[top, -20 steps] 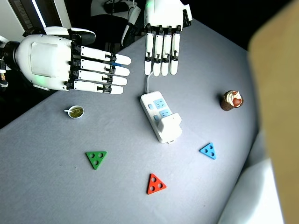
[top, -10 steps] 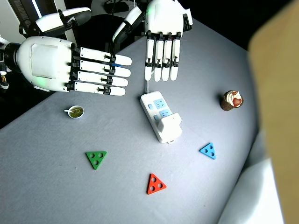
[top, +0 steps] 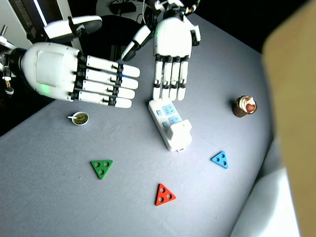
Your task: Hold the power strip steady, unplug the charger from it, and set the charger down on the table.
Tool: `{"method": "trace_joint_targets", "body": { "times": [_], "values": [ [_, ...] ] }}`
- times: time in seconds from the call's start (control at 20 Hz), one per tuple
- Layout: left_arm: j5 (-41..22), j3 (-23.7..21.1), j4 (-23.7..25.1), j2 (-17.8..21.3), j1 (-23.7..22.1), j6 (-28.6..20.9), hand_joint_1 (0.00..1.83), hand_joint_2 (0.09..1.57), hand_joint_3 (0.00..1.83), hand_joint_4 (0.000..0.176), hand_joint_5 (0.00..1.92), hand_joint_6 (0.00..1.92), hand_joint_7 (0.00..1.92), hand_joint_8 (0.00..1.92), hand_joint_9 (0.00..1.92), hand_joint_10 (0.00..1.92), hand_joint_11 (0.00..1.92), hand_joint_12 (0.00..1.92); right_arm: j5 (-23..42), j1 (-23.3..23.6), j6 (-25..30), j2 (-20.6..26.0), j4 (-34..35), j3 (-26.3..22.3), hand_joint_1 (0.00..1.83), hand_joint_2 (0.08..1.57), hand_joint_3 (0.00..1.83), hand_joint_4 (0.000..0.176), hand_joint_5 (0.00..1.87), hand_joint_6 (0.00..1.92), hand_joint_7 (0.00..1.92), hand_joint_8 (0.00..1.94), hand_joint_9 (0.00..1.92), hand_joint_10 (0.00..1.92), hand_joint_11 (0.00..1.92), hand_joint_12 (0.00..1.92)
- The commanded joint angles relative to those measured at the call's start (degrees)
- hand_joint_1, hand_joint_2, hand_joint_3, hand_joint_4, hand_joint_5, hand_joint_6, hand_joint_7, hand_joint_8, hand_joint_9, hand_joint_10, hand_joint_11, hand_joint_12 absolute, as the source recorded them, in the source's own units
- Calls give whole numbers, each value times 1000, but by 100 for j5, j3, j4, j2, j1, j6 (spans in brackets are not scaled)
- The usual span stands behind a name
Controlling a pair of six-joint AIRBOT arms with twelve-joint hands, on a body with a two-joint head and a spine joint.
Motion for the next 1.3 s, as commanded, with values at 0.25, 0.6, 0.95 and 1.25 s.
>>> {"method": "trace_joint_targets", "body": {
  "times": [0.25,0.6,0.95,1.25],
  "values": [
    [-835,365,-33,-447,73,-11,0,974,4,0,157,6,158,4,136,3,25,203,175,363,-868,-310,601,225,733,1088,6,0,27,0,65,1,84,2,27,243],
    [-862,659,-52,-706,129,-11,0,973,2,0,157,3,155,0,128,0,15,196,-451,867,-889,-667,1673,736,1125,1052,2,0,28,1,26,0,52,0,0,347],
    [-862,816,-72,-848,230,-41,0,986,6,0,153,0,152,0,133,1,22,197,-959,1604,-887,-1058,2541,1251,1077,1072,4,0,67,8,47,6,39,7,0,208],
    [-1059,856,-116,-947,498,-109,0,994,6,0,150,1,146,1,123,0,17,195,-1177,1825,-839,-1101,2821,1371,1087,1087,6,0,63,1,61,2,64,4,8,231]
  ]
}}
